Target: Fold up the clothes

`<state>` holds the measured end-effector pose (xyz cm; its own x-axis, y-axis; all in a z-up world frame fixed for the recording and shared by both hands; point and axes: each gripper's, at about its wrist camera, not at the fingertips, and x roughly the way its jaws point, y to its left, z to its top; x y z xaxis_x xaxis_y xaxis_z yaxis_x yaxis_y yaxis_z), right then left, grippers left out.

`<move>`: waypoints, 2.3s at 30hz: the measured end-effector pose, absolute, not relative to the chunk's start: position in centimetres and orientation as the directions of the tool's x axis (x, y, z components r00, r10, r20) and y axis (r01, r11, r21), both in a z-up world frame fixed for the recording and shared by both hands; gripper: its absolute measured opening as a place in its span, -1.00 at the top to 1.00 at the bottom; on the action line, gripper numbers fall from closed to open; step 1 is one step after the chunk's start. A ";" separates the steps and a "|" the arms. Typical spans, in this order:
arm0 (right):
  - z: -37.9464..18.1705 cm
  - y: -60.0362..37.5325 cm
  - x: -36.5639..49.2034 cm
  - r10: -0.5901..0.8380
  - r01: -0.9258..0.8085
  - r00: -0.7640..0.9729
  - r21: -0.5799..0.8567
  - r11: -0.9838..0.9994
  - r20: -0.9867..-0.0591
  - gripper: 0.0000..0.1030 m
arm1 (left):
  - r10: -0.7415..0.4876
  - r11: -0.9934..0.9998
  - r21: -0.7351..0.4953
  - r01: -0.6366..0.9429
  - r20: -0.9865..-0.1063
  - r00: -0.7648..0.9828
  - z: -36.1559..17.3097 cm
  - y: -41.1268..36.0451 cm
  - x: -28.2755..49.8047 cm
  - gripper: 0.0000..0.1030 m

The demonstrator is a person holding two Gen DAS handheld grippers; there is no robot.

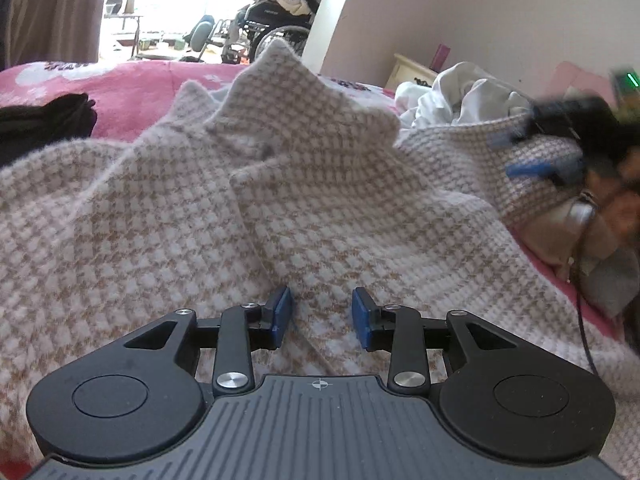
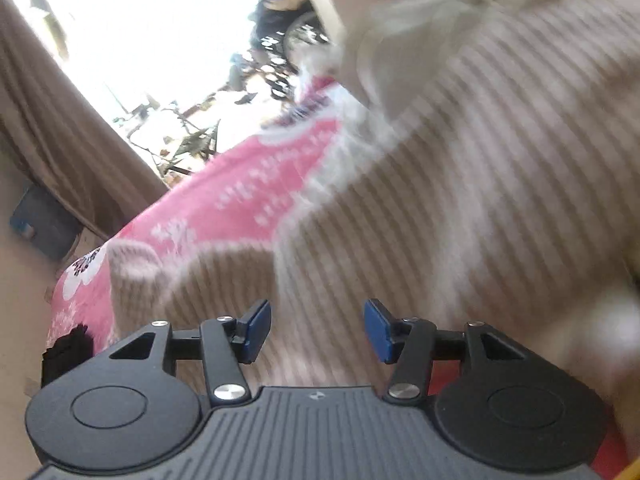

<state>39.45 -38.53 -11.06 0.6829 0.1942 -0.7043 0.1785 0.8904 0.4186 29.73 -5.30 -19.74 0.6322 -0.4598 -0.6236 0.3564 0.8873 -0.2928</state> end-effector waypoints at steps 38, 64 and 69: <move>-10.6 -41.1 44.6 0.435 0.222 0.673 0.725 0.652 -0.598 0.09 | -0.372 0.910 -0.090 0.404 -0.603 0.706 -20.3 -6.4 29.2 0.32; -10.3 -42.5 2.8 -0.014 0.228 0.514 0.120 0.966 -0.858 0.53 | -0.314 0.867 0.110 0.485 -0.634 0.706 -19.4 -9.7 26.2 0.32; -10.4 -39.9 2.2 0.236 0.173 0.495 0.361 0.917 -0.837 0.50 | -0.317 0.889 0.048 0.455 -0.652 0.689 -19.2 -8.9 27.1 0.32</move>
